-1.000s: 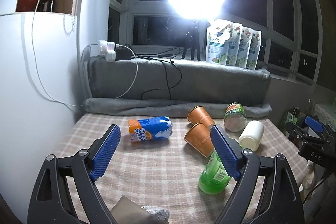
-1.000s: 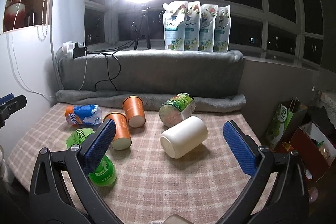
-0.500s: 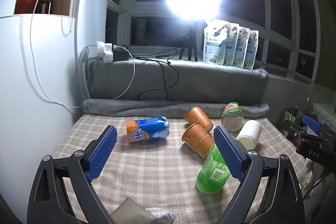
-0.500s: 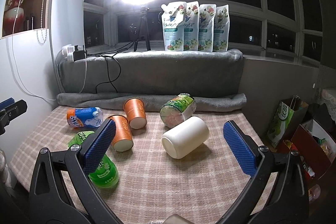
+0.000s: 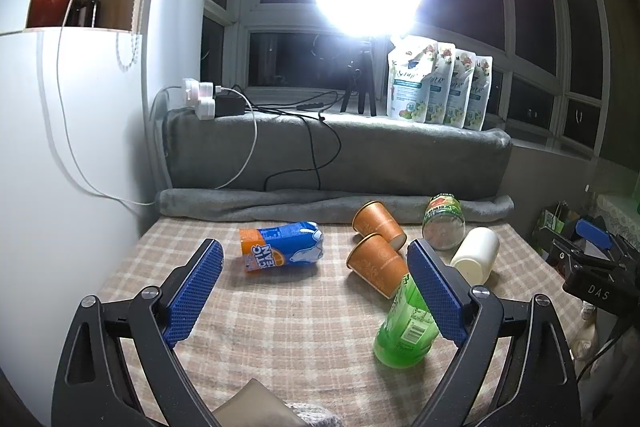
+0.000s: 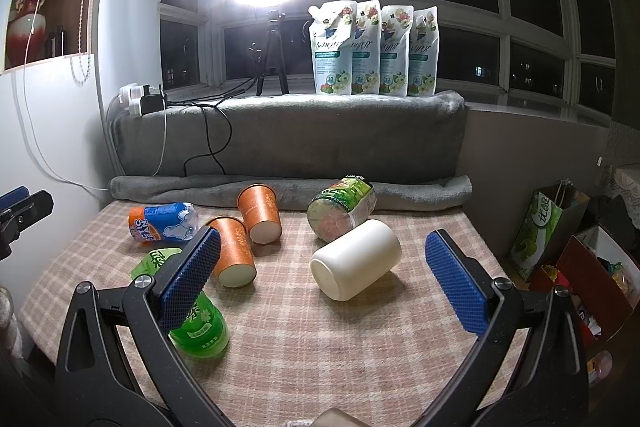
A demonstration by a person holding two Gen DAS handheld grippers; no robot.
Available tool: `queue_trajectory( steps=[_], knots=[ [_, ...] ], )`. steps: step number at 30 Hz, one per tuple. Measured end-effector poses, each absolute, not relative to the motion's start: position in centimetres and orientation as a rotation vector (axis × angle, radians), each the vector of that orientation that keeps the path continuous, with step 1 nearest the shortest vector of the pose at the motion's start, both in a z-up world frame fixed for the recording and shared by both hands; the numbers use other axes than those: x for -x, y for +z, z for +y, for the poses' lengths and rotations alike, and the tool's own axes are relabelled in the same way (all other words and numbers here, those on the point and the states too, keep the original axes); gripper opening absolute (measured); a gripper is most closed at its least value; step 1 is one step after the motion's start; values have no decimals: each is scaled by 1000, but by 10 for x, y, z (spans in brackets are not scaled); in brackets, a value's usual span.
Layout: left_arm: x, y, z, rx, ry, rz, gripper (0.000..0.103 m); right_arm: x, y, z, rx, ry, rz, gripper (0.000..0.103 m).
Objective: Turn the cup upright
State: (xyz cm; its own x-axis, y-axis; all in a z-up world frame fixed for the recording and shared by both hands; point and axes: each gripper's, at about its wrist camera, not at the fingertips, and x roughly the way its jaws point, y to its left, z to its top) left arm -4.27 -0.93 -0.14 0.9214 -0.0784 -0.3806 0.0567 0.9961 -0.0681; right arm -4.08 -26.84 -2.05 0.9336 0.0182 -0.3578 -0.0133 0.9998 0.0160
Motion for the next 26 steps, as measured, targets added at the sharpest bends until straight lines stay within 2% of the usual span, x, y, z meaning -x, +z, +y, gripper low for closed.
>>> queue_trajectory(
  steps=[26],
  knots=[
    [44, 4, -6, 46, -61, 369, 93, 41, -21, -266, -11, 17, 369, 103]
  ],
)
